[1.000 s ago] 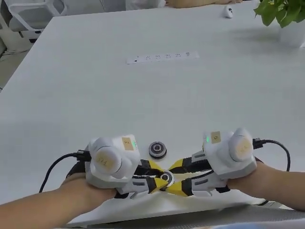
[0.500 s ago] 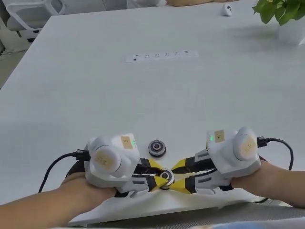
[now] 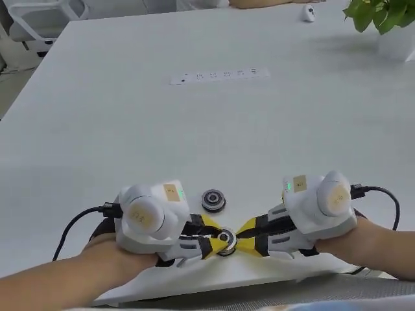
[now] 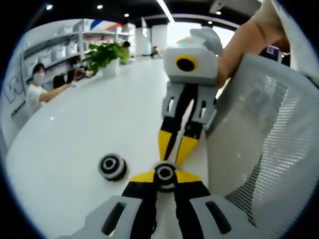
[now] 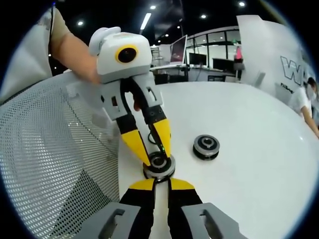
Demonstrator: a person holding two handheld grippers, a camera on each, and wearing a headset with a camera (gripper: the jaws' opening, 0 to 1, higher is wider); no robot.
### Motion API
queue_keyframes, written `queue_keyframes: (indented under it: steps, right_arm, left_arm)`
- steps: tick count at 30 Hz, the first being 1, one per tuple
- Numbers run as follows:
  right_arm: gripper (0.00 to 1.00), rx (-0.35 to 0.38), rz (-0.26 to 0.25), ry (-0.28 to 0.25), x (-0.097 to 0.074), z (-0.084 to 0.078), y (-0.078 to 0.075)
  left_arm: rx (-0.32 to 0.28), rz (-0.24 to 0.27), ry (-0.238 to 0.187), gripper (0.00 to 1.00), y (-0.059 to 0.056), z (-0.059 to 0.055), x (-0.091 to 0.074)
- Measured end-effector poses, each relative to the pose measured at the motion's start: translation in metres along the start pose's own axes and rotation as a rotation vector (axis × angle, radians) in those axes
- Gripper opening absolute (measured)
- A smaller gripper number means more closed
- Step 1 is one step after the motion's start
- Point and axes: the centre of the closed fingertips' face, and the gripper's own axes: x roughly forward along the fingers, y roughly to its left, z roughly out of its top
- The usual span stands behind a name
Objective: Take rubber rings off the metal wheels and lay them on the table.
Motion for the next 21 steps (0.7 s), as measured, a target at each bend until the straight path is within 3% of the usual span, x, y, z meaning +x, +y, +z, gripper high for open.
queue_keyframes:
  steps: [5, 6, 7, 12, 17, 21]
  right_arm:
    - [0.01, 0.026, -0.006, 0.012, 0.0003, -0.0016, -0.0017]
    - [0.00, 0.043, 0.019, 0.043, -0.0006, -0.0059, 0.0036]
    - [0.00, 0.033, -0.001, 0.018, -0.0001, -0.0012, -0.0002]
    - [0.00, 0.076, 0.002, 0.019, -0.0019, 0.0005, 0.0002]
    - [0.00, 0.157, -0.001, 0.017, -0.0025, 0.0014, -0.0028]
    - [0.00, 0.267, 0.002, 0.008, -0.0029, 0.0020, -0.0033]
  left_arm:
    - [0.007, 0.006, 0.004, 0.13, -0.0005, 0.0001, -0.0001]
    - [0.007, 0.007, 0.004, 0.13, -0.0006, 0.0002, -0.0001]
    - [0.006, 0.007, 0.005, 0.13, -0.0006, 0.0001, 0.0000]
    - [0.008, 0.008, 0.006, 0.13, -0.0004, 0.0002, 0.0006]
    - [0.017, 0.011, 0.010, 0.13, -0.0005, 0.0005, 0.0009]
    - [0.026, 0.017, 0.012, 0.13, -0.0004, 0.0005, 0.0012]
